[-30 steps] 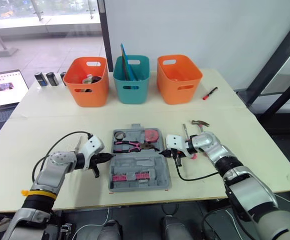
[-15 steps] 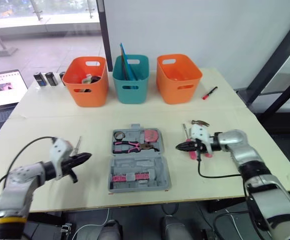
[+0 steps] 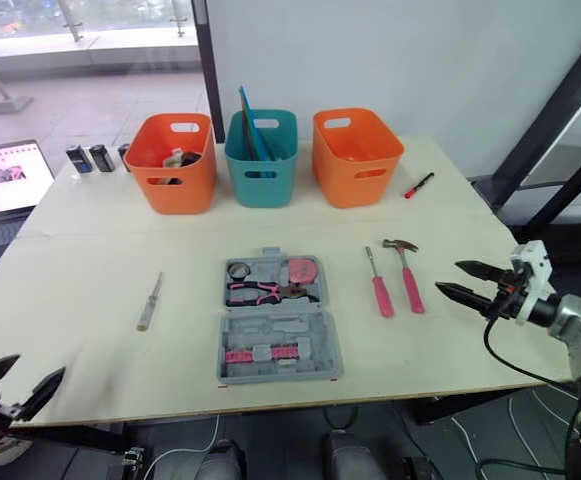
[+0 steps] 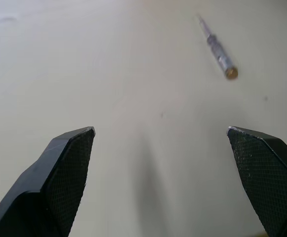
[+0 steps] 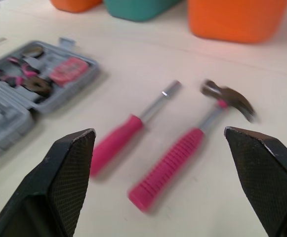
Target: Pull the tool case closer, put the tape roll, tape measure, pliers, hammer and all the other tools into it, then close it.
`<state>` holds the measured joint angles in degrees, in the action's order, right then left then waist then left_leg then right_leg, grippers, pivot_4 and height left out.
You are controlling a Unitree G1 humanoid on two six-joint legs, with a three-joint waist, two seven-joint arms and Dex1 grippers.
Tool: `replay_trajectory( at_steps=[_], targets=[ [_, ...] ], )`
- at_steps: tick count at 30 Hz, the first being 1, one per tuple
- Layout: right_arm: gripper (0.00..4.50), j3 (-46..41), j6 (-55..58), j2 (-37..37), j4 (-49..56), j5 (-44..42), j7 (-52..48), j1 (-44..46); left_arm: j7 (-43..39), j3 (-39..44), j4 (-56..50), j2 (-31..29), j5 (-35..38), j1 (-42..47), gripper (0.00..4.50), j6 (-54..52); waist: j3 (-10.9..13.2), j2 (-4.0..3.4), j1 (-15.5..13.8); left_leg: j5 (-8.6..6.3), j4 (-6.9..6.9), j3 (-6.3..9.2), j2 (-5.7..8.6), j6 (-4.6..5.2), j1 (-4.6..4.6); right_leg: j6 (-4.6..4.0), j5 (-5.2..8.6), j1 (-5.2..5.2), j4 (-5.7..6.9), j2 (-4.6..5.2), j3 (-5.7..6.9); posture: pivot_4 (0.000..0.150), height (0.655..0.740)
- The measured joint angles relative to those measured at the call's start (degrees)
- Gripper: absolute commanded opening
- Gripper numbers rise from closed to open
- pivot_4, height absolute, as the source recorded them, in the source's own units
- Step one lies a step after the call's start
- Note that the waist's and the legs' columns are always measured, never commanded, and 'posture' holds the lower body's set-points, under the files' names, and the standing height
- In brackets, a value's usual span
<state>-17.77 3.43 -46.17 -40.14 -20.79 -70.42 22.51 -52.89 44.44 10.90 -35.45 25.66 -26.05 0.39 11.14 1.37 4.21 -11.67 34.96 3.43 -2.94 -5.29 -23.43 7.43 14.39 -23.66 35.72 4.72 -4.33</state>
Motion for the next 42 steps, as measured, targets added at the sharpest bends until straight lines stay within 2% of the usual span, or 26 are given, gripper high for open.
replay_trajectory(
  at_steps=[6,11,15,19,25,30,33,37,42],
  targets=[
    [4.45,-0.04,-0.53,0.00,-1.75,-0.07,-0.43,0.73,-1.00,1.49,0.53,0.02,1.97,-0.74,4.50,1.16,0.00,-0.01,-0.08,-0.03,0.04,-0.04,0.00,0.03,-0.01,-0.15,-0.09,0.06,-0.41,0.00,0.00,0.150,0.7344],
    [4.45,0.42,1.73,0.38,-0.78,-0.80,-0.94,3.68,-1.96,1.38,-3.48,0.01,4.29,-1.65,4.50,-0.71,0.00,-0.01,-0.01,-0.10,0.03,-0.08,-0.01,-0.09,-0.01,-0.18,-0.12,0.09,-0.46,0.00,-0.02,0.150,0.7344],
    [4.45,2.88,7.15,1.28,5.76,-2.23,-2.98,6.27,0.06,0.74,-11.03,-0.64,6.24,-2.31,4.50,-6.93,0.01,-0.03,-0.10,-0.02,-0.01,-0.06,-0.03,0.04,-0.04,-0.17,-0.12,0.17,-0.26,-0.02,-0.01,0.150,0.7344],
    [4.45,9.02,13.99,1.23,16.99,-2.88,-6.39,8.67,6.90,-0.88,-18.59,-2.50,5.42,0.24,4.50,-13.23,0.04,-0.07,-0.22,-0.02,0.00,-0.05,-0.03,0.05,-0.04,-0.16,-0.12,0.13,-0.17,-0.04,-0.01,0.150,0.7344],
    [4.45,15.71,33.86,1.30,39.04,-12.34,-7.70,13.95,24.93,-7.82,-27.78,-2.90,0.80,9.49,4.50,-30.16,0.07,-0.08,-0.48,-0.02,0.02,0.01,-0.02,0.05,-0.14,-0.13,-0.13,0.11,-0.17,-0.06,0.02,0.150,0.7344],
    [4.45,16.54,43.13,1.95,49.43,-17.96,-3.01,17.14,34.39,-12.61,-30.40,-3.31,1.29,20.99,4.50,-46.90,0.05,-0.03,-0.95,-0.01,0.04,0.06,-0.02,0.06,-0.14,-0.11,-0.14,0.13,-0.13,-0.09,0.07,0.150,0.7344],
    [4.45,16.95,47.51,1.91,54.78,-20.79,-0.06,17.38,35.97,-17.74,-29.68,-6.59,1.26,27.89,4.50,-56.84,0.05,0.02,-1.26,-0.01,0.05,0.06,-0.01,0.06,-0.14,-0.09,-0.12,0.12,-0.08,-0.10,0.07,0.150,0.7344],
    [4.45,17.32,47.36,1.85,57.47,-19.70,4.69,16.90,36.15,-23.65,-23.59,-7.34,1.26,38.10,4.50,-66.31,0.04,0.05,-1.65,-0.01,0.06,0.09,-0.01,0.06,-0.14,-0.08,-0.12,0.09,-0.01,-0.13,0.09,0.150,0.7344],
    [4.45,18.97,45.96,1.53,57.73,-16.32,8.03,15.89,36.18,-28.47,-12.92,-6.69,-0.21,49.06,4.50,-70.00,0.05,0.07,-1.69,0.00,0.07,0.09,-0.01,0.06,-0.15,-0.03,-0.11,0.08,0.04,-0.13,0.09,0.150,0.7344]
  ],
)
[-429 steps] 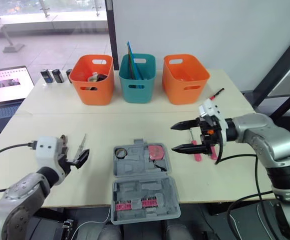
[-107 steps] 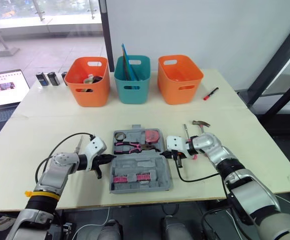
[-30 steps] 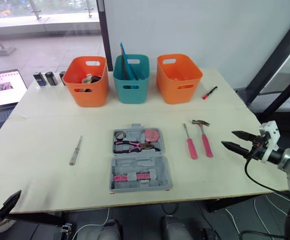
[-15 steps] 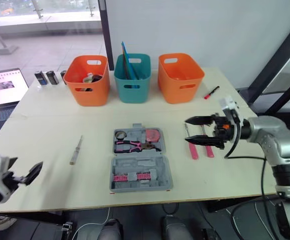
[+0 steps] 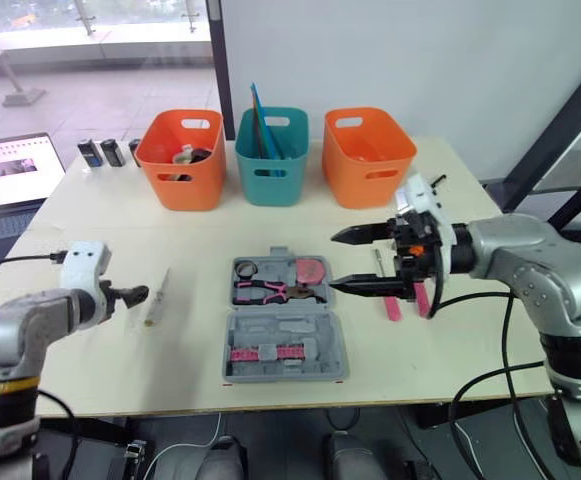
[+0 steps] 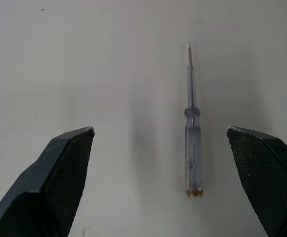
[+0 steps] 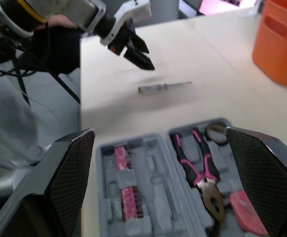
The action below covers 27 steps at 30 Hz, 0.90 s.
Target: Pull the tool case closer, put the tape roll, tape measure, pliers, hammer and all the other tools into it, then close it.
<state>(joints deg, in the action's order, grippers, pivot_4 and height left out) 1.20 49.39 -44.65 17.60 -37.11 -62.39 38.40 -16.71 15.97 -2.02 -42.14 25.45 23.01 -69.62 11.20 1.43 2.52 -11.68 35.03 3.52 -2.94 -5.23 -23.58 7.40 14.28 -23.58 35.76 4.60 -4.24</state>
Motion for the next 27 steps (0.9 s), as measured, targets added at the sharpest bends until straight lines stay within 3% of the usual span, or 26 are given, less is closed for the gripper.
replay_trajectory(
  at_steps=[3,8,16,18,20,26,27],
  targets=[
    [4.45,-0.13,2.33,-1.05,-1.31,-0.82,0.43,-0.23,0.13,-4.16,6.30,2.46,-1.81,5.84,4.50,0.36,0.00,0.01,-0.06,0.00,0.00,0.01,0.01,0.00,0.00,0.05,0.02,0.02,0.03,0.00,0.00,0.150,0.7344],
    [4.45,-0.97,2.94,-3.06,-0.87,-1.90,0.34,-2.77,1.66,-5.74,10.98,6.35,-3.71,8.61,4.50,0.41,0.00,0.02,0.00,0.00,-0.03,0.04,0.01,0.01,0.00,0.43,0.11,-0.07,0.29,0.00,0.00,0.150,0.7344],
    [4.45,-0.94,2.60,-3.09,-0.87,-1.93,1.22,-2.48,4.45,-6.02,14.89,11.28,-6.22,9.83,4.50,1.36,0.00,0.02,-0.07,0.00,0.09,0.08,0.02,0.01,0.01,0.29,0.16,-0.03,0.36,-0.02,0.00,0.150,0.7344],
    [4.50,-0.88,2.44,-3.09,-0.92,-1.83,1.21,-2.46,4.82,-5.94,15.37,11.75,-6.66,9.87,3.97,1.33,0.00,0.02,-0.07,0.01,0.09,0.09,0.02,0.01,0.01,0.30,0.16,-0.03,0.36,-0.02,0.01,0.150,0.7344],
    [4.50,-0.49,2.38,-3.14,-0.97,-1.63,1.21,-2.46,5.24,-5.88,15.41,12.01,-7.24,9.93,3.16,1.33,0.00,0.03,-0.05,0.01,0.07,0.10,0.02,0.01,0.01,0.30,0.16,-0.03,0.36,-0.02,0.01,0.150,0.7344],
    [4.50,0.78,2.16,-3.15,-0.98,-1.26,1.15,-2.47,5.15,-5.88,16.25,12.24,-8.50,9.91,0.08,2.54,0.00,0.02,-0.09,0.01,0.08,0.10,0.03,0.01,0.01,0.31,0.16,-0.02,0.36,-0.02,0.01,0.150,0.7344],
    [4.50,0.83,2.01,-3.16,-0.98,-1.24,1.11,-2.46,5.06,-5.88,16.36,12.23,-8.65,9.94,0.08,2.60,0.00,0.02,-0.10,0.01,0.08,0.10,0.03,0.01,0.02,0.31,0.16,-0.01,0.36,-0.02,0.01,0.150,0.7344]
  ],
)
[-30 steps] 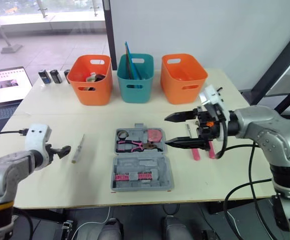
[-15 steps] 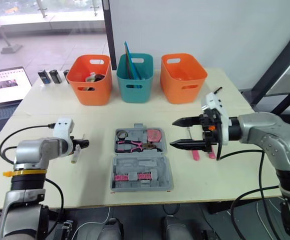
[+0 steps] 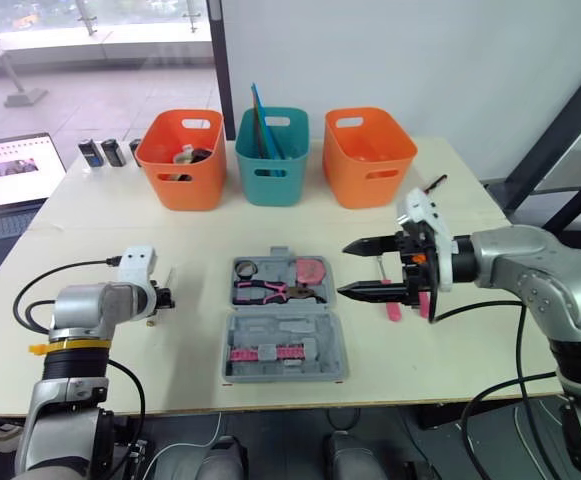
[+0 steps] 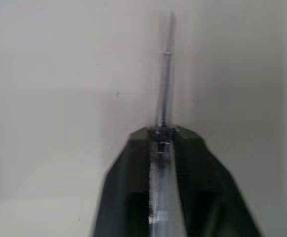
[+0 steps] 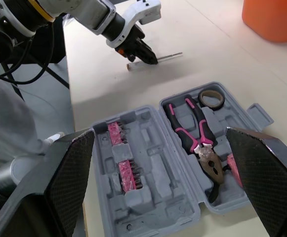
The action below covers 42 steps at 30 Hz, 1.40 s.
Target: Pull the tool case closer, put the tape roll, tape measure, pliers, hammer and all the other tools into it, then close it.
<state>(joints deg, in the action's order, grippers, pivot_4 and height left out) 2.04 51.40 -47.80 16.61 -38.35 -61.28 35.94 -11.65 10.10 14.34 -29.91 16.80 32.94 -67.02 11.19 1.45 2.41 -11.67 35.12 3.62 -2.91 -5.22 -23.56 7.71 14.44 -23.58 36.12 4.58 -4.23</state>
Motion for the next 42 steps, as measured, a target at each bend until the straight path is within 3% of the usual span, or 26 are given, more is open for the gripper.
replay_trajectory(
  at_steps=[7,11,14,18,21,27,31,37,42],
  targets=[
    [4.50,0.83,-0.68,0.00,-0.96,1.42,0.07,0.29,-0.77,-0.55,-0.76,-1.29,-0.27,0.73,0.08,-3.56,0.00,0.02,0.10,0.00,-0.02,0.01,0.00,0.00,0.00,0.00,0.00,-0.02,0.00,0.00,0.00,0.150,0.7344],
    [4.50,0.86,-0.66,-0.17,-0.92,1.54,-0.28,0.25,-3.83,-4.68,-4.25,-5.85,0.05,3.63,0.08,-9.40,0.03,0.06,0.09,0.00,-0.03,0.04,0.01,0.00,-0.02,0.02,0.01,-0.02,-0.01,0.00,0.02,0.150,0.7344],
    [4.50,0.89,-0.81,-0.64,-0.38,1.56,-0.79,-0.08,-11.26,-9.91,-9.18,-11.33,2.76,6.85,0.08,-11.85,0.05,0.10,0.01,0.00,-0.04,0.05,0.01,-0.01,-0.05,0.02,0.03,-0.03,-0.03,0.00,0.02,0.150,0.7344],
    [4.50,0.76,-2.51,-0.72,1.06,1.80,-0.66,-2.73,-30.03,-22.43,-18.33,-23.44,6.21,11.83,0.08,-6.10,0.12,0.13,0.06,-0.01,-0.12,0.03,0.01,-0.01,-0.15,0.01,0.05,-0.14,-0.09,0.01,0.02,0.150,0.7344],
    [4.50,-0.55,-3.06,-0.43,2.54,1.19,0.26,-3.95,-40.68,-32.48,-19.75,-26.93,6.19,20.14,0.08,-5.01,0.16,0.15,-0.12,0.00,-0.03,0.09,0.01,-0.01,-0.35,0.00,0.06,-0.26,-0.05,0.00,0.07,0.150,0.7344],
    [4.50,-1.69,-3.48,0.10,7.24,-0.23,1.89,-7.16,-61.32,-54.84,-11.94,-24.14,0.87,40.15,0.08,-1.65,0.17,0.16,0.00,0.02,0.11,0.14,0.07,0.01,-0.93,0.02,0.05,-0.75,0.01,-0.05,0.01,0.150,0.7344],
    [4.50,-2.60,-3.02,1.73,9.68,-0.74,5.60,-9.46,-72.60,-65.66,-3.96,-18.00,-5.31,46.51,0.08,5.44,0.20,0.11,0.01,0.02,-0.02,0.20,0.06,0.03,-0.96,0.13,0.11,-0.88,0.11,-0.09,0.03,0.150,0.7344],
    [4.50,-4.39,-1.22,2.26,14.86,-1.91,11.73,-14.79,-78.70,-70.28,8.81,-8.14,-13.13,48.32,0.08,13.73,0.23,0.09,-0.08,0.01,0.07,0.21,0.06,0.06,-1.09,0.19,0.15,-0.90,0.10,-0.09,0.02,0.150,0.7344],
    [4.50,-5.31,0.27,2.50,17.44,-4.14,14.53,-15.82,-80.28,-71.91,10.50,-3.99,-14.98,48.13,0.08,15.26,0.24,0.08,-0.01,0.01,0.08,0.24,0.06,0.07,-1.08,0.19,0.14,-0.90,0.14,-0.09,0.02,0.150,0.7344]
  ],
)
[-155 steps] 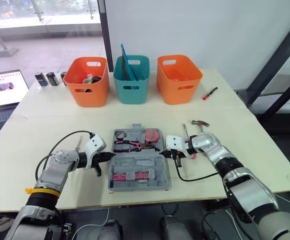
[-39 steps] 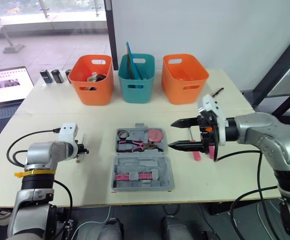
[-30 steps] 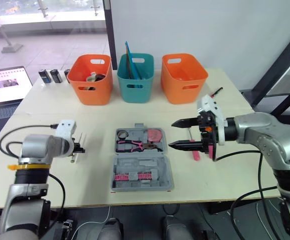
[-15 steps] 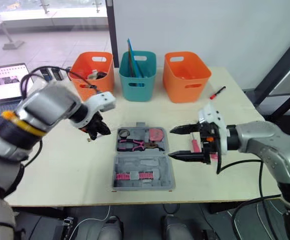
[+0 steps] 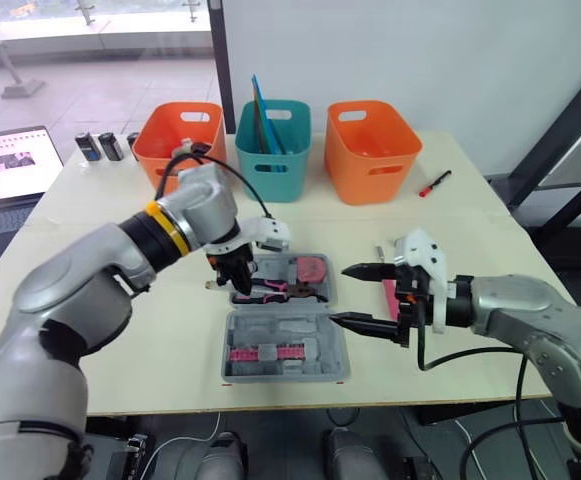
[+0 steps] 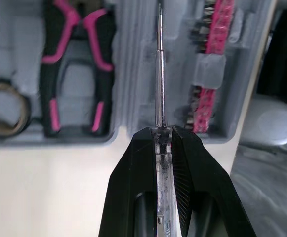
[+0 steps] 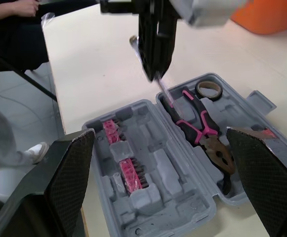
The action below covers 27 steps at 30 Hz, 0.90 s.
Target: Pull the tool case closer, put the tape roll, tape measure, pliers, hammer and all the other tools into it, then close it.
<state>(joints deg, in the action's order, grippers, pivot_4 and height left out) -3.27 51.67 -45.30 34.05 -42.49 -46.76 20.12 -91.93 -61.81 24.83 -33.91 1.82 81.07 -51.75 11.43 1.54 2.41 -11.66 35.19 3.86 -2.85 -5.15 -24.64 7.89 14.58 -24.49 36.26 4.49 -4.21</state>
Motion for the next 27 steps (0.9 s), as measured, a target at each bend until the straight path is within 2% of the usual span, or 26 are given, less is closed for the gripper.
replay_trajectory(
  at_steps=[5,15,27],
  targets=[
    [4.50,-0.03,1.66,-0.36,1.22,-2.76,0.44,0.00,-0.22,-0.21,0.57,2.98,-2.75,-2.16,0.08,0.20,0.00,0.00,-0.01,0.00,0.04,0.00,0.00,0.00,0.00,0.01,-0.02,0.01,0.02,0.00,0.00,0.150,0.7344],
    [4.50,0.74,1.70,-0.74,1.00,-2.77,1.27,0.69,2.62,1.67,1.32,8.34,-6.87,-7.14,0.08,0.74,0.00,0.00,-0.27,0.01,0.09,0.01,0.00,0.01,0.01,0.16,-0.10,0.01,0.07,0.00,0.00,0.150,0.7344],
    [4.50,2.55,1.35,-0.75,0.49,-1.60,1.50,1.82,4.91,3.06,7.63,10.77,-11.16,-9.01,0.08,3.64,0.00,0.00,-0.23,0.01,0.16,0.01,0.01,0.01,0.04,0.15,-0.12,0.03,0.17,0.00,0.00,0.150,0.7344]
  ],
)
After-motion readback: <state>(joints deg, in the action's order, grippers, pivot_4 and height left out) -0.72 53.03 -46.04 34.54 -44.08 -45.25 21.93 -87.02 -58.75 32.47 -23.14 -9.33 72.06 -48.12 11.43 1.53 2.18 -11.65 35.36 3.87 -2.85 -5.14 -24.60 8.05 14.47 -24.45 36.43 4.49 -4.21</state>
